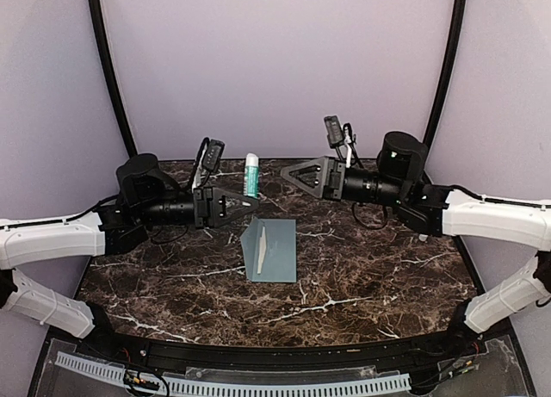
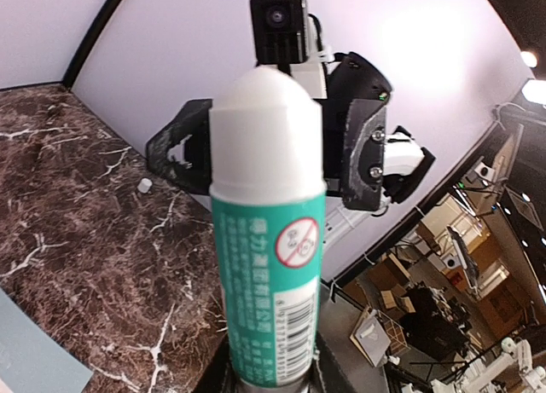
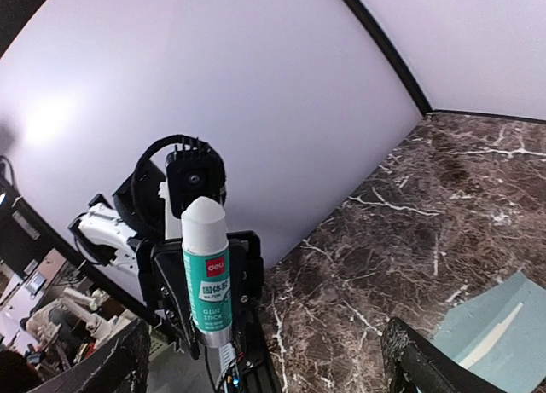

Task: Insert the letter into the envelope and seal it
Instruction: Unscrew the solid glue.

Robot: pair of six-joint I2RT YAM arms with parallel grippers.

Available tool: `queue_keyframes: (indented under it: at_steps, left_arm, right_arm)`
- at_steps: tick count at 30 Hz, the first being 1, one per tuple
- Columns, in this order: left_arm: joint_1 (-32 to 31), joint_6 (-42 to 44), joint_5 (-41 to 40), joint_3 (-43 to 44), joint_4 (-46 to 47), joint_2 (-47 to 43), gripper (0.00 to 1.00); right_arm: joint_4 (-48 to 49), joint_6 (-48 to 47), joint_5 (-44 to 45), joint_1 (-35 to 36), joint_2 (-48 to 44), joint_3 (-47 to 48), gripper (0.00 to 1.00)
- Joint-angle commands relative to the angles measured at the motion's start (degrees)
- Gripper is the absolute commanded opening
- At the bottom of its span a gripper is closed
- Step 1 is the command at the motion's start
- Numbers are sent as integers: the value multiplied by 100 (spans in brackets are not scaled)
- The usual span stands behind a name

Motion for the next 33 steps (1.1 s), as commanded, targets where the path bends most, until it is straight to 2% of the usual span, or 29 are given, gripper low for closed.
queue_keyframes:
  at_steps: [1, 10, 18, 23, 27, 31, 33]
  left_arm:
    - [12, -41, 1038, 32, 753, -125, 0]
    - [13, -169, 1460, 97, 984, -62, 0]
    - [4, -242, 1475, 139, 1008, -18, 0]
    - [3, -249, 1477, 156, 959, 51, 0]
    - [-13, -260, 1506, 167, 969, 91, 0]
    - [-15, -203, 1462, 168, 907, 80, 0]
    - [-15, -72, 1186, 168, 713, 25, 0]
  right_arm:
    - [1582, 352, -1147, 84, 178, -37, 90]
    - [1180, -2, -1008, 560, 528, 471, 85]
    - [1297, -3, -1214, 740, 874, 844, 63]
    - [1431, 57, -1245, 790, 987, 907, 55]
    - [1602, 168, -1292, 807, 1072, 933, 41]
    - [1628, 193, -1196, 820, 1084, 934, 21]
    - [1552, 161, -1140, 827, 1076, 941, 13]
